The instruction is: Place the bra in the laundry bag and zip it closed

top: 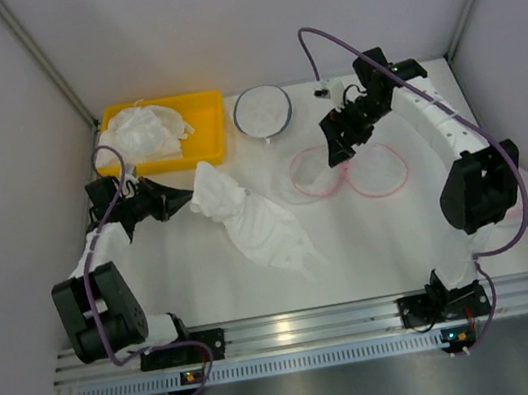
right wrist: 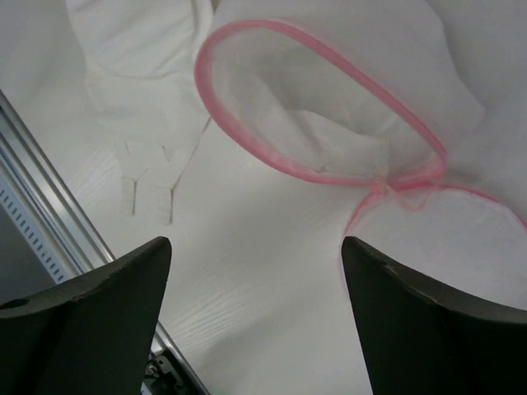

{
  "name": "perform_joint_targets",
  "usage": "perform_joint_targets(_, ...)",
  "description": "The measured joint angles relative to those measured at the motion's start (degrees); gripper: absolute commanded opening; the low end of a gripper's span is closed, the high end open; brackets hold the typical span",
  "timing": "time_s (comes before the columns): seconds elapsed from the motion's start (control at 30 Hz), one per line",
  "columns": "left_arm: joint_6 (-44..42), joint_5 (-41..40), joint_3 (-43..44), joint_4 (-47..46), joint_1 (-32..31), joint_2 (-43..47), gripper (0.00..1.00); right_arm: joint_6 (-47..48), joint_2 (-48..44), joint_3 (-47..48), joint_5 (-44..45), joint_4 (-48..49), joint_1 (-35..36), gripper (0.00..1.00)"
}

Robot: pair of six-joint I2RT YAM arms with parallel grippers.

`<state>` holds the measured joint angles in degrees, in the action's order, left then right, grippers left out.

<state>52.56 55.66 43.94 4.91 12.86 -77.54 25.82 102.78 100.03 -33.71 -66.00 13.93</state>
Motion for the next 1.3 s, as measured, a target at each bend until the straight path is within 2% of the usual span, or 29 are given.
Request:
perform_joint_targets(0.03, -2.0, 0.2, -0.2, 0.3, 2.3, -2.0, 0.00, 0.3, -0.1, -0.9, -0.7, 0.2, 0.8, 0.73)
perform_joint_targets(0.1, -7.2, -0.2, 0.2, 3.3, 6.6, -6.4, 0.01, 1.0, -0.1, -4.3, -1.9, 0.4, 3.4, 0.61)
perform_joint_targets(0.17, -12.7, -1.5, 1.0, 7.6, 10.0, -10.8, 0.22, 1.1, -0.1, -7.8, -2.3, 0.8, 6.2, 0.56)
perform_joint_targets(0.27, -20.7, -5.0, 3.0, 15.3, 13.9, -16.3, 0.42, 0.9, -0.1, -12.7, -2.4, 1.5, 11.1, 0.52)
perform_joint_targets(0.33, -24.8, -7.4, 3.7, 19.4, 15.2, -17.1, 0.47, 0.4, -0.1, -15.4, -2.4, 2.9, 14.5, 0.51)
perform_joint_targets(0.37, -26.9, -8.4, 4.2, 21.4, 15.8, -17.0, 0.62, 0.0, -0.1, -16.3, -2.4, 3.7, 15.6, 0.50)
perform_joint_targets(0.4, -29.2, -9.4, 4.9, 23.1, 16.2, -16.6, 0.70, -0.5, -0.1, -17.3, -2.3, 4.7, 16.9, 0.50)
perform_joint_targets(0.47, -32.8, -11.3, 6.3, 25.2, 16.5, -14.9, 0.78, -1.7, -0.1, -18.9, -2.1, 6.7, 18.8, 0.49)
perform_joint_targets(0.63, -45.4, -15.5, 10.3, 27.7, 14.3, -4.8, 0.76, -6.2, -0.1, -21.5, -1.6, 11.9, 20.2, 0.48)
perform_joint_targets(0.8, -54.2, -19.4, 10.7, 28.3, 2.2, 2.1, 0.71, -9.1, -0.1, -24.6, 1.2, 15.8, 20.2, 0.49)
perform_joint_targets(0.9, -55.5, -21.1, 9.8, 28.1, -5.6, 1.6, 0.68, -9.7, -0.7, -27.0, 4.0, 17.1, 20.2, 0.55)
perform_joint_targets(1.0, -54.9, -22.8, 8.9, 27.5, -9.1, -0.7, 0.67, -10.4, -1.8, -29.3, 7.4, 17.5, 20.2, 0.58)
perform_joint_targets(1.13, -53.2, -24.2, 8.8, 25.8, -9.9, -4.0, 0.69, -10.6, -2.3, -31.5, 11.8, 18.3, 20.4, 0.69)
perform_joint_targets(1.3, -51.2, -25.6, 9.0, 25.0, -9.8, -5.1, 0.72, -10.3, -2.3, -32.8, 17.0, 20.3, 23.3, 0.76)
